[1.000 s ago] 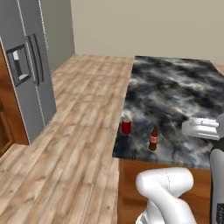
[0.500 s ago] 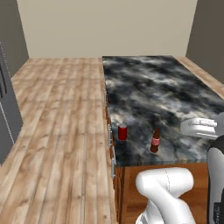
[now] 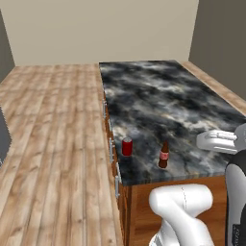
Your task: Pick the juice, can, bottled drink from the counter and place them in the open cabinet.
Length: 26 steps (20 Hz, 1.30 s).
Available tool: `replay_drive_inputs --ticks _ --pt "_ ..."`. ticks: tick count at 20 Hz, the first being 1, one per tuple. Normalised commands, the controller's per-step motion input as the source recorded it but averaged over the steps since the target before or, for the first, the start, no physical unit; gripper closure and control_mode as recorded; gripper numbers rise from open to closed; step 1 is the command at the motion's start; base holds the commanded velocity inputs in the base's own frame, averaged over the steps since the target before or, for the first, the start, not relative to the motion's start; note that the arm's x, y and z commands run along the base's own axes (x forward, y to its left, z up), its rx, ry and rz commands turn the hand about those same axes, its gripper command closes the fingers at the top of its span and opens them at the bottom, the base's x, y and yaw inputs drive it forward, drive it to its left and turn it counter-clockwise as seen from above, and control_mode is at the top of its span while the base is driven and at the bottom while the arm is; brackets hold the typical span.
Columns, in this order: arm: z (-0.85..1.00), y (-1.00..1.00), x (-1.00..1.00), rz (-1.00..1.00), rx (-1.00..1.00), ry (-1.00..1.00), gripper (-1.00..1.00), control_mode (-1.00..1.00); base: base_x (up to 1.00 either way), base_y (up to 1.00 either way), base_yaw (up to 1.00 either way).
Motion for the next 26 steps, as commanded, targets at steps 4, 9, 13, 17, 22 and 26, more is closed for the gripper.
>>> replay_drive_inputs --ticks 4,9,13,17,22,26 --pt "0.0 0.0 0.0 0.0 0.0 0.0 -1.0 1.0 0.0 0.0 0.0" --pt "0.0 0.0 0.0 0.0 0.0 0.0 -1.0 1.0 0.0 0.0 0.0" --pt "0.0 0.0 0.02 0.0 0.0 0.0 -1.0 -1.0 0.0 0.0 0.0" --pt "0.0 -0.27 0.6 0.2 0.02 0.0 -1.0 -1.0 0.0 0.0 0.0" --pt "0.0 -0.44 0.91 0.55 0.01 0.0 -1.0 -1.0 0.0 0.0 0.0" --pt "0.0 -0.53 0.81 0.68 0.0 0.0 -1.0 -1.0 0.0 0.0 0.0"
